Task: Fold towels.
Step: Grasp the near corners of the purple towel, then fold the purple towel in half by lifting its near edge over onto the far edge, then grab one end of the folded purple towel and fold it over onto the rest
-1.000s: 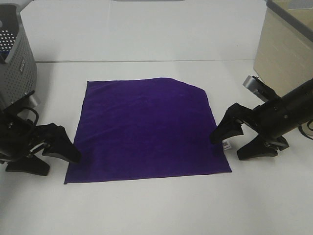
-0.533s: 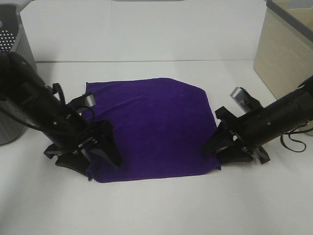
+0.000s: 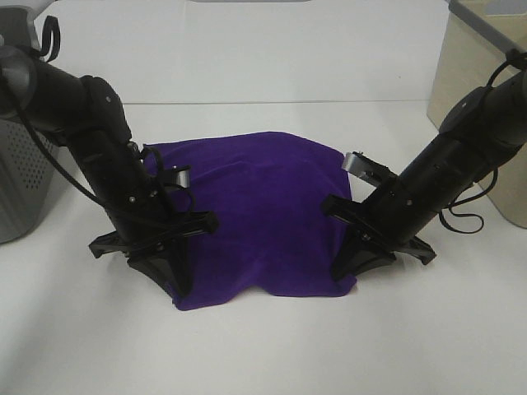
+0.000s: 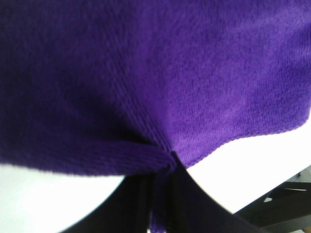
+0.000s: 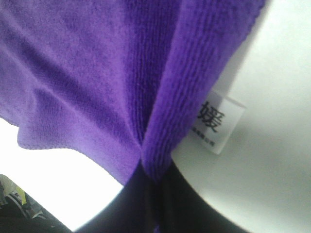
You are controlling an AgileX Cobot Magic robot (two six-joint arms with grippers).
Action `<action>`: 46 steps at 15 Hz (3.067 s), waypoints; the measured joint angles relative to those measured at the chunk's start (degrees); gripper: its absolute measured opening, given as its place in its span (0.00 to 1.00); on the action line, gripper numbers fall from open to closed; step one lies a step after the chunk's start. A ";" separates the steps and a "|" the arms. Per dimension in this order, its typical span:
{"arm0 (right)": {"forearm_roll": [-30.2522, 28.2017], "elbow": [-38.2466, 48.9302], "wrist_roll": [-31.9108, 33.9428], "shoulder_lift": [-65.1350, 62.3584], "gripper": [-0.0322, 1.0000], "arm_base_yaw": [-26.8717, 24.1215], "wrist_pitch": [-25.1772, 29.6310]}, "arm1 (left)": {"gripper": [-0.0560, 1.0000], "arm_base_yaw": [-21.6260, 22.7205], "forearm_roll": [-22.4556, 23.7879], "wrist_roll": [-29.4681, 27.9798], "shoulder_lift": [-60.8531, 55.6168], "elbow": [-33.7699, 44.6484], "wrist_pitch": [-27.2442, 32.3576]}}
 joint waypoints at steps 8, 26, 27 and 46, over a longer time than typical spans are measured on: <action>-6.42 1.03 1.60 -8.14 0.05 0.23 -1.72 | 0.05 -0.57 2.64 3.78 -3.44 1.43 -2.52; -7.62 -22.57 1.89 -7.51 0.05 0.23 -11.69 | 0.05 3.27 13.64 2.75 -11.46 -13.06 -17.30; -7.85 -24.98 1.72 -4.98 0.05 0.23 -11.80 | 0.05 3.27 13.64 4.18 -9.34 -14.50 -17.30; -11.40 -31.97 1.55 7.79 0.66 0.23 -11.46 | 0.61 3.27 18.05 1.43 6.53 -27.33 -14.84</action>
